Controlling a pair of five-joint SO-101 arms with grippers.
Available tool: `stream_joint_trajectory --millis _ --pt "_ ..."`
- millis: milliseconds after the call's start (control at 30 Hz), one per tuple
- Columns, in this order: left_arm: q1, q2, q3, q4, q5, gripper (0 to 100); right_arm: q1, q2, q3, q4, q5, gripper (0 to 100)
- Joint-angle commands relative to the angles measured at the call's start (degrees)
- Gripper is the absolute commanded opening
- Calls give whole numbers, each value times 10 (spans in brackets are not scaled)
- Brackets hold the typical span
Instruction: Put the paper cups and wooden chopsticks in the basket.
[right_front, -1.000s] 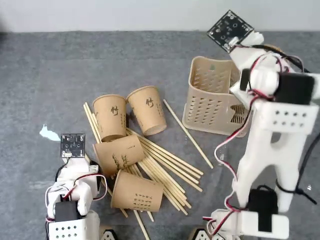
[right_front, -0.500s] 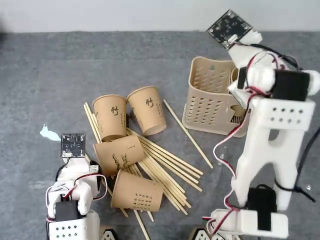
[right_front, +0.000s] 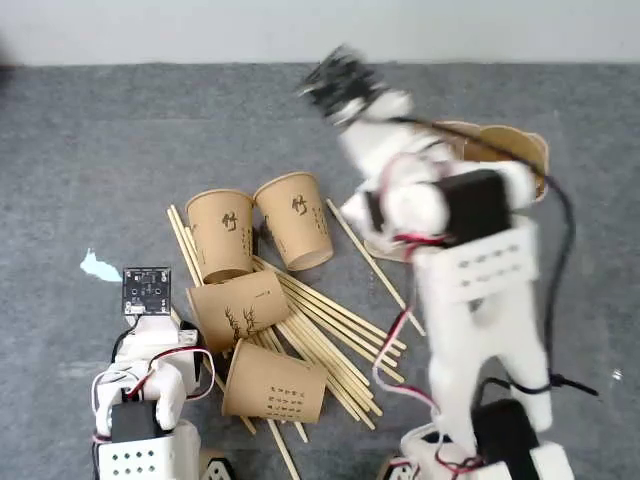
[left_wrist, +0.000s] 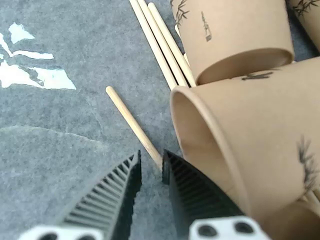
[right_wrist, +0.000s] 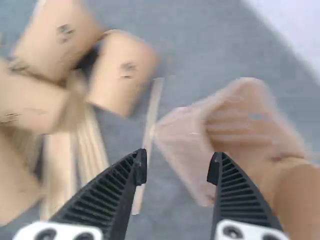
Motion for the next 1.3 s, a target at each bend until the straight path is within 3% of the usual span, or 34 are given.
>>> stream_joint_trajectory --millis 0,267,500,633,867,1267 --pt "-4 -2 -6 -5 -4 77 -64 -17 53 -15 -53 216" --pt "-4 -2 -6 -5 -4 77 -107 -17 201 -163 -84 219" --pt "-4 -2 -6 -5 -4 77 -129 50 213 -193 -86 219" --pt "-4 -2 -6 -5 -4 77 -126 127 172 -214 -120 223" --pt "-4 -2 -6 -5 -4 77 -119 272 47 -213 -150 352" --pt "-4 -2 -6 -5 -4 77 -73 498 -149 -213 -153 353"
